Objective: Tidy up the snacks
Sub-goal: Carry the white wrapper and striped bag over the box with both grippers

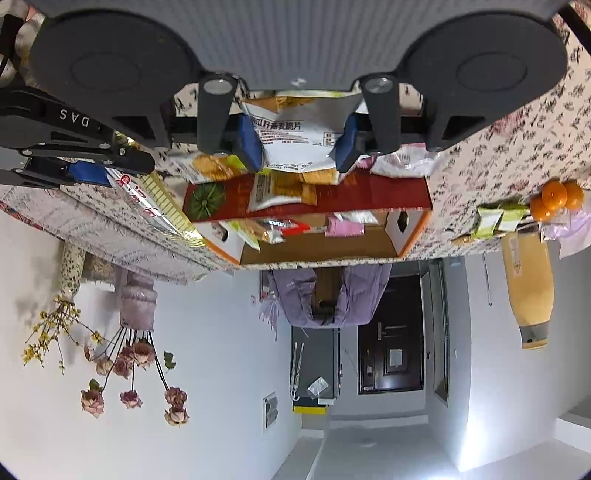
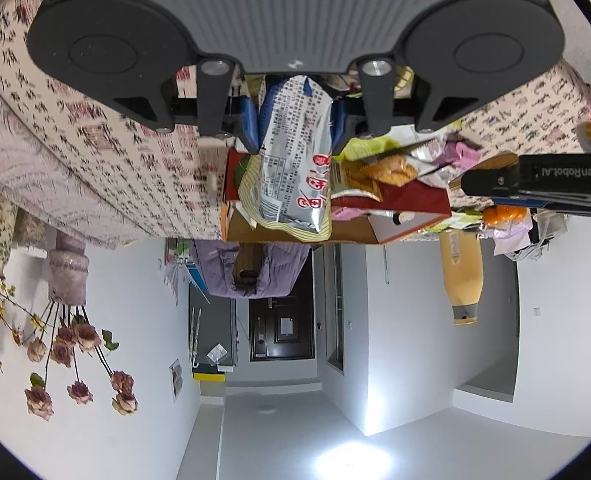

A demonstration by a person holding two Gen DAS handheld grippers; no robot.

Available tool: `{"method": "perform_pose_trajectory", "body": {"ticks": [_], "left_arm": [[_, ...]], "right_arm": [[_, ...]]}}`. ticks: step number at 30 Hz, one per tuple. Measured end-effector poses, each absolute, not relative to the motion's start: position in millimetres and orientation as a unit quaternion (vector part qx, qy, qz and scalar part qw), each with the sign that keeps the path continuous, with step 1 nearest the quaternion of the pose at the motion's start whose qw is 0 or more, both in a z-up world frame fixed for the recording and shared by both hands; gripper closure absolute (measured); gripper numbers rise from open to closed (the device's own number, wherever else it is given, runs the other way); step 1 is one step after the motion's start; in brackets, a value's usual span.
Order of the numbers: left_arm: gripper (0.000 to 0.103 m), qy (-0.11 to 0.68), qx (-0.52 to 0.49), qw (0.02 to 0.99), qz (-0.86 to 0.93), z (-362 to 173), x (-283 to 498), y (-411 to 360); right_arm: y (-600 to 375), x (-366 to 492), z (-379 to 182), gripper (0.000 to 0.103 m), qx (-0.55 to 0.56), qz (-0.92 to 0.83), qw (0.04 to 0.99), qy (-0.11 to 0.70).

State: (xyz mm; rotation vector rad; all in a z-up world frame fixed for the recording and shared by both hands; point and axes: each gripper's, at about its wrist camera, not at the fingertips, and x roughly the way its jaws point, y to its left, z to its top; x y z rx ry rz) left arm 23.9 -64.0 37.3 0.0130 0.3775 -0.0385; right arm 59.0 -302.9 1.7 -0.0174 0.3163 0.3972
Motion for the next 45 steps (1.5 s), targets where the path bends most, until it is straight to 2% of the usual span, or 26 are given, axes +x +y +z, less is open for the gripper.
{"method": "perform_pose_trajectory", "body": {"ticks": [15, 27, 35, 45], "left_arm": [[0.058, 0.136, -0.007, 0.990, -0.026, 77.7, 88.3, -44.3], [0.058, 0.140, -0.044, 0.989, -0.010, 96.1, 170.0, -17.2], [0.058, 0.152, -0.055, 0.987, 0.017, 90.6, 212.4, -4.1], [0.058, 0.179, -0.062, 0.981, 0.049, 50.8, 249.8, 9.3]], "right_arm": [[-270.7, 119.5, 38.6, 0.064, -0.011, 0.185, 0.973, 0.134], [-236.1, 191.8, 68.7, 0.064, -0.021, 0.176, 0.975, 0.133], [-213.0, 229.6, 67.4, 0.064, -0.028, 0.182, 0.971, 0.151], [-198.1, 266.2, 37.8, 0.064, -0.033, 0.169, 0.971, 0.169]]}}
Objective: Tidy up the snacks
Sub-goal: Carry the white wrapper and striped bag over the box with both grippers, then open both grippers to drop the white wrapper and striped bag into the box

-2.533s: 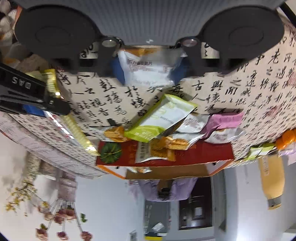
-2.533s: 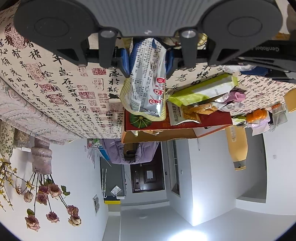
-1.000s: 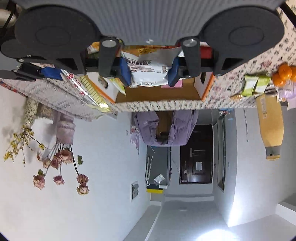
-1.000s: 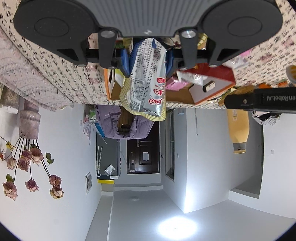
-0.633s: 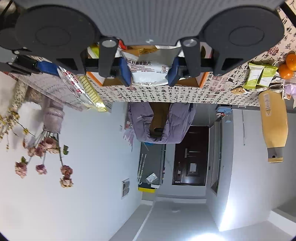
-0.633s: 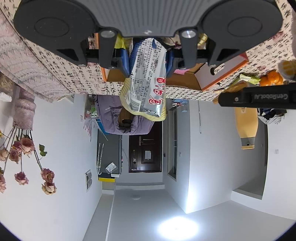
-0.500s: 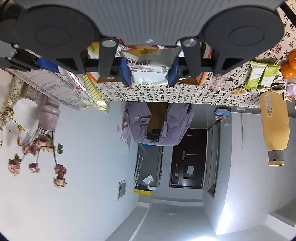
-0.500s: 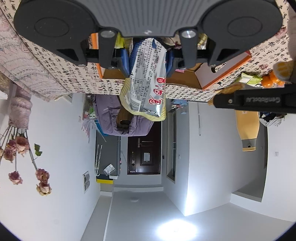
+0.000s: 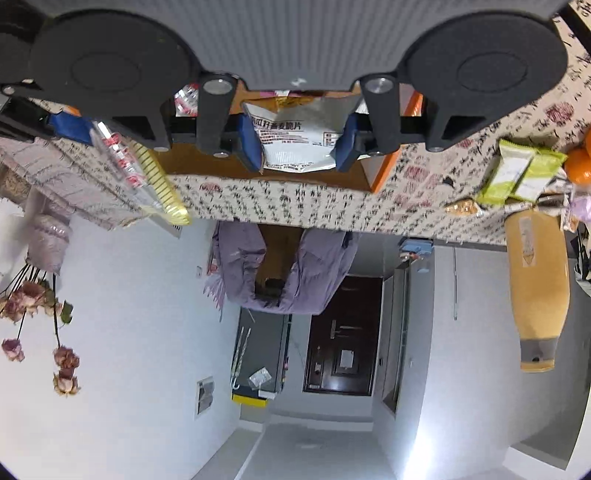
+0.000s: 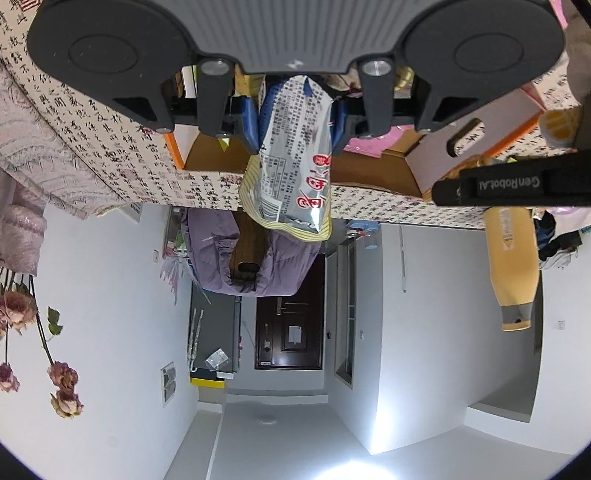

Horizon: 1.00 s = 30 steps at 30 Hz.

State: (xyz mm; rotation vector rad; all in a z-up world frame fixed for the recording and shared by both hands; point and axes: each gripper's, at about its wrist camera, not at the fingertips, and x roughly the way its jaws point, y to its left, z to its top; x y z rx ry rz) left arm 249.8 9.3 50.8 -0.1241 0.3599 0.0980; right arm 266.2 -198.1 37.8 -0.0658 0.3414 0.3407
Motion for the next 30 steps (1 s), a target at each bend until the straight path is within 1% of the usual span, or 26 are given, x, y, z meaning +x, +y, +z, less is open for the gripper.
{"method": "perform_pose_trajectory", "body": {"ticks": [2, 6, 7, 8, 10, 11, 12, 13, 14, 15, 17, 18, 30], "left_arm": [[0.058, 0.186, -0.057, 0.980, 0.048, 45.6, 253.3, 10.5], [0.058, 0.193, -0.056, 0.979, 0.043, 38.8, 256.4, 14.7], [0.057, 0.196, -0.057, 0.978, 0.041, 37.2, 257.2, 14.8], [0.057, 0.199, -0.057, 0.977, 0.040, 35.6, 257.9, 14.6], [0.052, 0.203, -0.059, 0.976, 0.043, 32.8, 258.4, 16.3], [0.051, 0.203, -0.063, 0.976, 0.046, 32.0, 258.1, 17.7], [0.048, 0.202, -0.065, 0.976, 0.048, 31.9, 257.6, 18.8], [0.043, 0.200, -0.069, 0.976, 0.048, 31.8, 256.8, 20.0], [0.028, 0.197, -0.074, 0.976, 0.048, 31.3, 255.6, 21.3], [0.012, 0.191, -0.078, 0.977, 0.051, 31.3, 254.1, 22.4], [0.000, 0.178, -0.081, 0.979, 0.062, 32.4, 251.0, 23.4], [0.000, 0.168, -0.083, 0.980, 0.065, 32.6, 248.7, 23.8], [0.000, 0.160, -0.089, 0.980, 0.080, 37.9, 247.1, 21.5]], "right_arm": [[-198.9, 267.8, 29.4, 0.064, -0.026, 0.163, 0.972, 0.166], [-201.2, 275.3, 16.6, 0.064, -0.017, 0.164, 0.969, 0.186], [-201.2, 275.6, 16.1, 0.063, -0.016, 0.164, 0.968, 0.187], [-201.9, 276.0, 15.7, 0.059, -0.016, 0.164, 0.968, 0.187], [-204.0, 277.3, 14.8, 0.059, -0.016, 0.160, 0.968, 0.192], [-204.8, 277.4, 13.7, 0.056, -0.016, 0.158, 0.968, 0.195], [-205.4, 279.1, 12.2, 0.051, -0.016, 0.158, 0.967, 0.199], [-205.8, 279.3, 11.3, 0.036, -0.015, 0.157, 0.967, 0.201], [-205.2, 279.1, 11.4, 0.020, -0.016, 0.155, 0.967, 0.201], [-205.2, 278.4, 11.3, 0.014, -0.017, 0.151, 0.968, 0.199], [-206.7, 276.9, 11.8, 0.002, -0.013, 0.150, 0.969, 0.194], [-207.8, 276.3, 12.0, 0.000, -0.010, 0.150, 0.970, 0.193], [-213.0, 279.5, 10.7, 0.000, 0.005, 0.159, 0.968, 0.193]]}}
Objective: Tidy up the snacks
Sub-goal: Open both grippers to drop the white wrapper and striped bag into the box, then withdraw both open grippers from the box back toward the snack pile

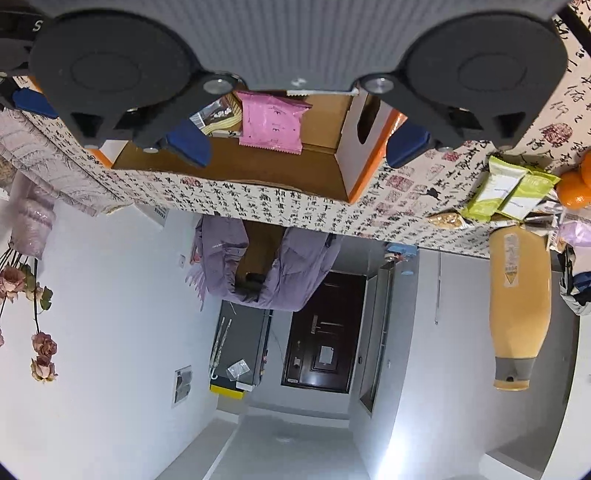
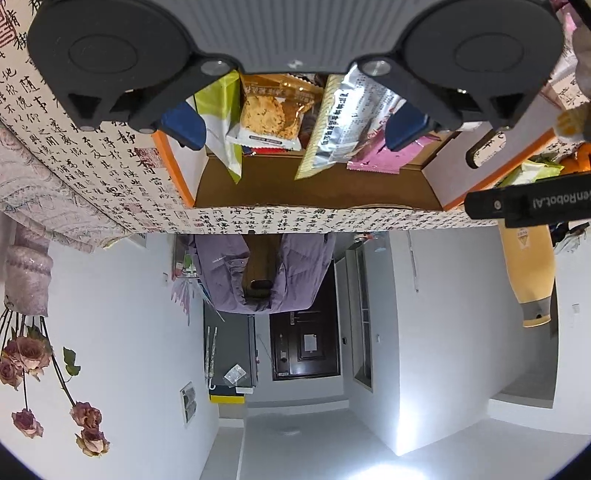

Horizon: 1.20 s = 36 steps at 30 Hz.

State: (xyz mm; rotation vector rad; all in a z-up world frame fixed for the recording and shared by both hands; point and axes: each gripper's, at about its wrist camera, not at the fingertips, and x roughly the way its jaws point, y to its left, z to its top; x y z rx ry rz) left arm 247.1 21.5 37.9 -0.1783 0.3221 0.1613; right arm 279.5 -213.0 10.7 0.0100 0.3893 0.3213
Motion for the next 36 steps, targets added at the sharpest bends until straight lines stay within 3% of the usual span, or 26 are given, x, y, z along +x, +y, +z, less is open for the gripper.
{"method": "perform_pose_trajectory", "body": {"ticks": [19, 36], "left_arm": [[0.000, 0.135, -0.069, 0.986, 0.072, 85.1, 178.6, 12.0], [0.000, 0.166, -0.063, 0.982, 0.058, 42.8, 94.2, 23.2]], "right_arm": [[-229.3, 226.8, 54.9, 0.000, -0.004, 0.155, 0.971, 0.181], [-257.1, 148.7, 12.8, 0.000, -0.005, 0.169, 0.962, 0.216]]}}
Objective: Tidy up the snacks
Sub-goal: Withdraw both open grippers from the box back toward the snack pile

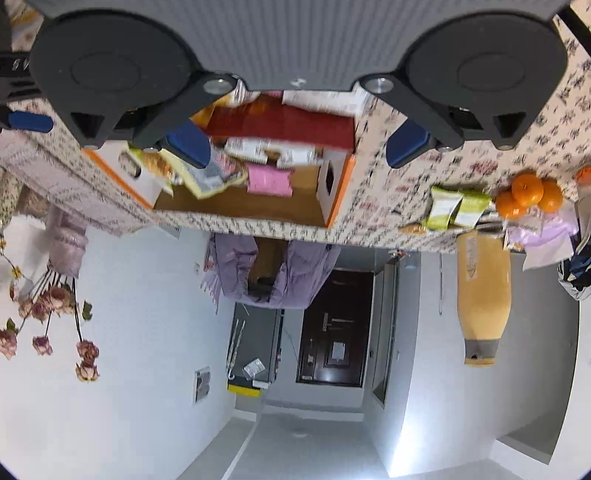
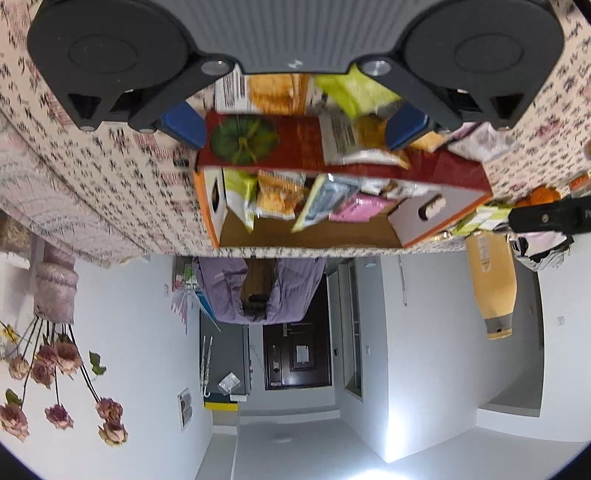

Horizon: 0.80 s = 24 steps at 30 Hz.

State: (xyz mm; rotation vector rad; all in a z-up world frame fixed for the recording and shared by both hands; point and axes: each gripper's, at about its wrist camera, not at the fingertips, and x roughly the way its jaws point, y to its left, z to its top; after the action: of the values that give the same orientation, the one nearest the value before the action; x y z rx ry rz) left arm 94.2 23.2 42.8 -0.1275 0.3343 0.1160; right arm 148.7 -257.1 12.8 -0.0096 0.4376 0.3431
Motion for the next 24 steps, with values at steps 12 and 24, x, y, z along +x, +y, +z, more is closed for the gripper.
{"method": "perform_pose_trajectory", "body": {"ticks": [12, 24], "left_arm": [[0.000, 0.204, -0.068, 0.975, 0.054, 13.3, 75.6, 43.9], [0.000, 0.209, -0.067, 0.975, 0.043, 11.2, 77.9, 40.7]], "right_arm": [[-264.0, 141.1, -1.5, 0.000, -0.011, 0.161, 0.958, 0.238], [-266.7, 190.1, -22.4, 0.000, -0.029, 0.116, 0.940, 0.320]]}}
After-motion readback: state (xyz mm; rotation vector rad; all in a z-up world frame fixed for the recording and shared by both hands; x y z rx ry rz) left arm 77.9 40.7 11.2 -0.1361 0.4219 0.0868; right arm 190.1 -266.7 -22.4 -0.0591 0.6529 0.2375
